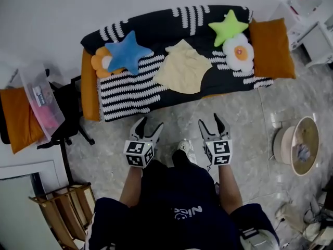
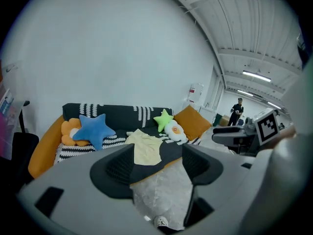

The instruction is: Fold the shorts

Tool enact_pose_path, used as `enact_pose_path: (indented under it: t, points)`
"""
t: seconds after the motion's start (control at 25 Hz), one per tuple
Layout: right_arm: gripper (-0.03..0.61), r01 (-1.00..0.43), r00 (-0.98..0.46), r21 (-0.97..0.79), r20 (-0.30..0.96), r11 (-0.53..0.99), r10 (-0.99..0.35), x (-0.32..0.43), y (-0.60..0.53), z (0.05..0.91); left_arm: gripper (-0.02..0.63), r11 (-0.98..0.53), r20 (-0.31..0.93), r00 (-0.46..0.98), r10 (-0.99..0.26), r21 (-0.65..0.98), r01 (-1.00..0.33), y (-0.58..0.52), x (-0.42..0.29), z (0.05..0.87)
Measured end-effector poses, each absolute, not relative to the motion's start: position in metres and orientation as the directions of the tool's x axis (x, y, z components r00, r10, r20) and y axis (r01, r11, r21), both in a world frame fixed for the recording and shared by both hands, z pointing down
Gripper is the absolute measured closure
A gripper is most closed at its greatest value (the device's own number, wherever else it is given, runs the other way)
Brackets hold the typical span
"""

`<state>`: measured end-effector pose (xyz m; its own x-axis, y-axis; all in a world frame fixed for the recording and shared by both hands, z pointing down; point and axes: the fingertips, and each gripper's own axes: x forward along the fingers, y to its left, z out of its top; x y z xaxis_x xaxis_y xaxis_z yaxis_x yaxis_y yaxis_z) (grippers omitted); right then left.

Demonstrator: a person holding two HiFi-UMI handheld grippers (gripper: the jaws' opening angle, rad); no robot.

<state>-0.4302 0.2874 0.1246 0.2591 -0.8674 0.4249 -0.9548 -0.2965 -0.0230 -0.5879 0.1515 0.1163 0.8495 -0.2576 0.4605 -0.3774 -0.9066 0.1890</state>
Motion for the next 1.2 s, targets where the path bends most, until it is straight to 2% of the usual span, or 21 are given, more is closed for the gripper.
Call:
enact_pose_path:
  t: [0.64, 1.2]
  points:
    - [0.325, -0.956, 0.235, -0.045, 0.479, -0.291, -0.846, -0.387, 0.247, 0.145, 0.322, -0.901, 0.522, 0.818, -0.242, 0.191, -0.389, 0.106, -0.541, 0.141]
    - [0.330, -0.901, 0.351, -0.017, 0.559, -0.433, -0.752, -0.329, 0.123, 0.155, 0.370, -0.915, 0.595, 0.802, -0.056, 0.290, -0.279, -0.047, -0.468, 0.188]
